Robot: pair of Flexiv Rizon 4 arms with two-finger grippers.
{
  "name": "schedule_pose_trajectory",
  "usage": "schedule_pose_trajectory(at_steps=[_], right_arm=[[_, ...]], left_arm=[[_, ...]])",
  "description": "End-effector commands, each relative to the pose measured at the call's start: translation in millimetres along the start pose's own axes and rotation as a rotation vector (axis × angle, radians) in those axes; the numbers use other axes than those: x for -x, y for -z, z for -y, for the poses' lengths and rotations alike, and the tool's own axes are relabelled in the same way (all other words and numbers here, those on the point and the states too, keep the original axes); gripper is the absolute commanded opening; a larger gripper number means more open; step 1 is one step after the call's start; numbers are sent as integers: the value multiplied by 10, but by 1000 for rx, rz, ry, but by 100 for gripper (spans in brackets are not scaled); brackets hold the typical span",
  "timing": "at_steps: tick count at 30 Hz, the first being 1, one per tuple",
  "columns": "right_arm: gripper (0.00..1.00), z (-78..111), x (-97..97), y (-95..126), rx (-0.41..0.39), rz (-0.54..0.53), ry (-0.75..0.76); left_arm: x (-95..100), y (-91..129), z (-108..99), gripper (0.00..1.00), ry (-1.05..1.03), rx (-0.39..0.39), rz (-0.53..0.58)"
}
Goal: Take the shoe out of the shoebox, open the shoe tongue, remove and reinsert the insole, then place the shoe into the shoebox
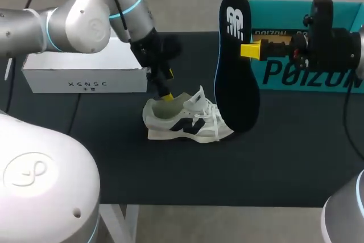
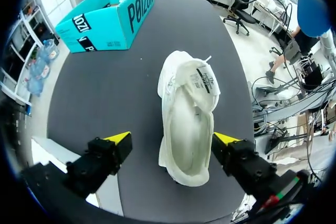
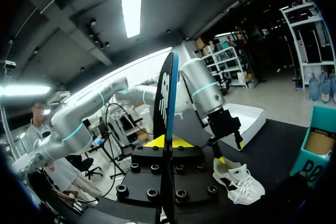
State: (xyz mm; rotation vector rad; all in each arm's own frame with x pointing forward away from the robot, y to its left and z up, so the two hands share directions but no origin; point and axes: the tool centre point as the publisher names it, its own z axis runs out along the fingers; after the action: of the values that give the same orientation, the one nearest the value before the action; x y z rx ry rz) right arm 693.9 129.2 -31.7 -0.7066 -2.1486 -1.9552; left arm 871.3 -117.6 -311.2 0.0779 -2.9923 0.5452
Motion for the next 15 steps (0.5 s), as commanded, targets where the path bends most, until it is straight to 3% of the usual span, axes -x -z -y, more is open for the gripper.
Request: schedule_pose_trajectory(at_steps=[1, 8, 15], right_arm=[[0, -3, 6, -24, -2, 1, -1], [0, -3, 6, -24, -2, 1, -1], [0, -3, 6, -24, -2, 1, -1]], left_arm=[[5, 15, 21, 100, 0, 76, 0], [71, -223, 126, 100, 2, 161, -2], [144, -363, 152, 100, -24, 155, 1]])
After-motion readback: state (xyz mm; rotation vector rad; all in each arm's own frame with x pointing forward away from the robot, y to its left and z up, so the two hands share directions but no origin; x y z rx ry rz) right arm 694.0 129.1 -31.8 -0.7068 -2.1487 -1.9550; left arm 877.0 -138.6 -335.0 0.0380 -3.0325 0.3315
